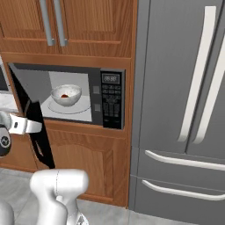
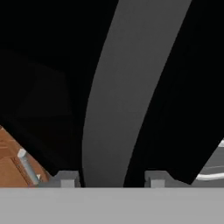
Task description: The microwave is finished heating the shrimp and tomato. Take the bowl containing the food and place it on the dining counter.
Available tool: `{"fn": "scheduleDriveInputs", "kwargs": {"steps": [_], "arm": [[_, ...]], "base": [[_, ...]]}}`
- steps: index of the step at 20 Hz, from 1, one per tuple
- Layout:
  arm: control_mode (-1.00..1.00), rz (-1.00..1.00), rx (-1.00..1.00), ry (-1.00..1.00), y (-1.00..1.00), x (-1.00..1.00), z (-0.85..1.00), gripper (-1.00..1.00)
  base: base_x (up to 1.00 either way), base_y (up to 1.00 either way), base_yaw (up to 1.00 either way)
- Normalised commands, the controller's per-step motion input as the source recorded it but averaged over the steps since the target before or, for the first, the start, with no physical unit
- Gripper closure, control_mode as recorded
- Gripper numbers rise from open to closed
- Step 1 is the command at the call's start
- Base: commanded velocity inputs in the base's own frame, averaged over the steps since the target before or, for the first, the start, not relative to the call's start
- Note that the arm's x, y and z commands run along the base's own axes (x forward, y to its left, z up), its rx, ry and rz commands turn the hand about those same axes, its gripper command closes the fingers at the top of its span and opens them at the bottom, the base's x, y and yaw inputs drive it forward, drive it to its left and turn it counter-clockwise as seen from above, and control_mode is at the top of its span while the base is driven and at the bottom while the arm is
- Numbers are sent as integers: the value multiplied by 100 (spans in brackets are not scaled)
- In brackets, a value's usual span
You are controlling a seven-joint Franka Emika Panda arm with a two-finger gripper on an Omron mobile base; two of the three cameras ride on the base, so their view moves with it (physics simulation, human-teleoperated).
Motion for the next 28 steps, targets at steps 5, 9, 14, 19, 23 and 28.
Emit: {"fn": "scheduleDriveInputs", "kwargs": {"steps": [5,9,14,19,23,28], "arm": [[-100,0,-2,-9,18,-100,-17,-100],[-100,-2,0,-32,0,-100,1,-100],[-100,-3,3,-30,-36,-90,28,-100],[-100,11,27,-15,-100,-15,42,-100],[-100,15,36,-7,-100,12,26,-100],[-100,17,42,-1,-100,32,4,-100]], "base": [[0,0,0],[0,0,0],[0,0,0],[0,0,0],[0,0,0],[0,0,0]]}}
